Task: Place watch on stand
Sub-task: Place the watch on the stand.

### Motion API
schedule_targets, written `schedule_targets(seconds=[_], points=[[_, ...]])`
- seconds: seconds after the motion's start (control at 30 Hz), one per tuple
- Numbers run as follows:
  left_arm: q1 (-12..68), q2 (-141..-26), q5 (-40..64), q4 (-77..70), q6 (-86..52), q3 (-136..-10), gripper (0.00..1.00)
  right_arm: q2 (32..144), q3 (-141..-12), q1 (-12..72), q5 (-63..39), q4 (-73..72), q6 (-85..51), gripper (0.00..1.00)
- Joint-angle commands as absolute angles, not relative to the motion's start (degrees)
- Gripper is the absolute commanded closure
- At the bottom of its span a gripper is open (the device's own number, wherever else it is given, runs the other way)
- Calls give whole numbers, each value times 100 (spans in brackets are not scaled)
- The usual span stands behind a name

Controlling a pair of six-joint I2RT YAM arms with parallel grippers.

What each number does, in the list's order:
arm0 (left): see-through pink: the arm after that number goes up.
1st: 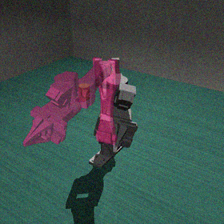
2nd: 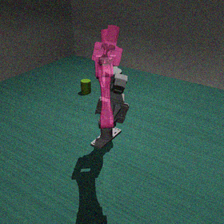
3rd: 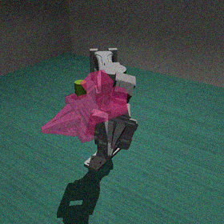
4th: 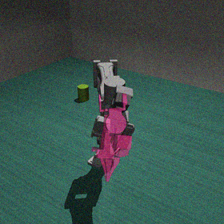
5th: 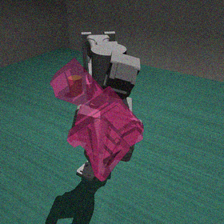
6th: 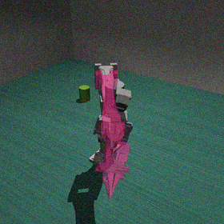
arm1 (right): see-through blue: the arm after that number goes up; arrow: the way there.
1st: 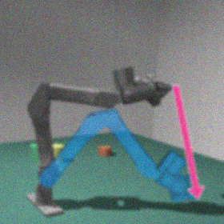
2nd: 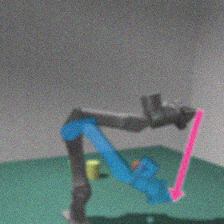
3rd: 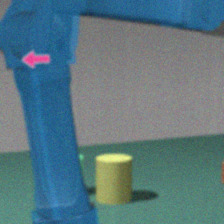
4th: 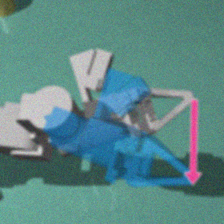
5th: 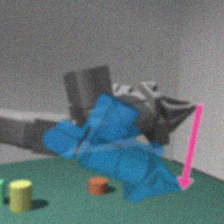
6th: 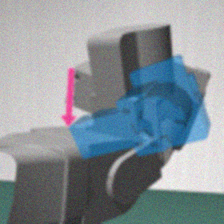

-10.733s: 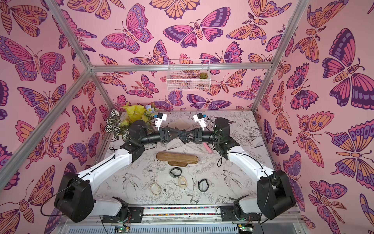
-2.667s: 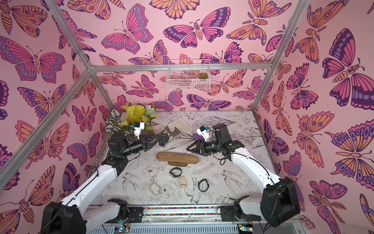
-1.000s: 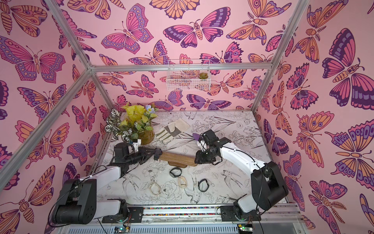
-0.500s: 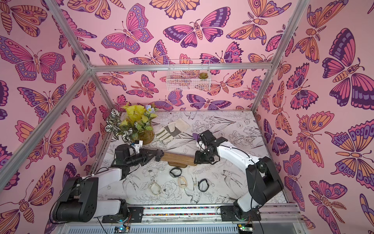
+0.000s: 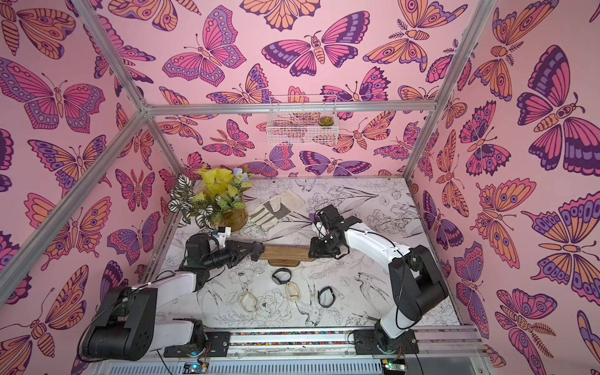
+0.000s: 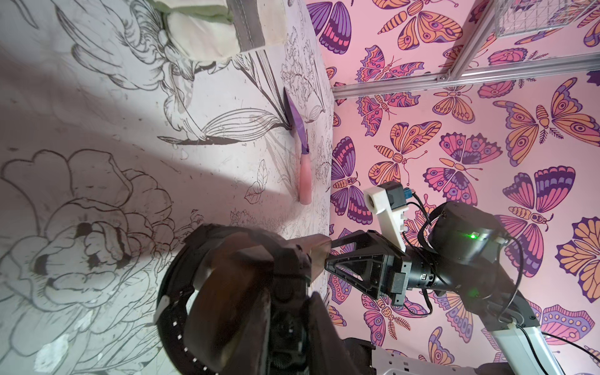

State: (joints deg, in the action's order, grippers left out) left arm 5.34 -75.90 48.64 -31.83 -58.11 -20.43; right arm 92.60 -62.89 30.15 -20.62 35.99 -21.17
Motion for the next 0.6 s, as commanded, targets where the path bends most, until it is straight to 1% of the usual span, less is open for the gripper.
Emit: schedule_targets(seconds=[0.0,0.37,0.57], points=[[765,-7582,4635,-3208,-5860,-1942,90,9460,-6320,3037,-1975,3549,-2184,60],[1306,-7989,4317,-3672,-6069,-2030,91,9475,-6342,3069,-2080,3515,-2186,61],[1536,-8413,4291,-4072,-6259,-2188,91,9401,-6341,3194,-2045,3568,-2197,62]])
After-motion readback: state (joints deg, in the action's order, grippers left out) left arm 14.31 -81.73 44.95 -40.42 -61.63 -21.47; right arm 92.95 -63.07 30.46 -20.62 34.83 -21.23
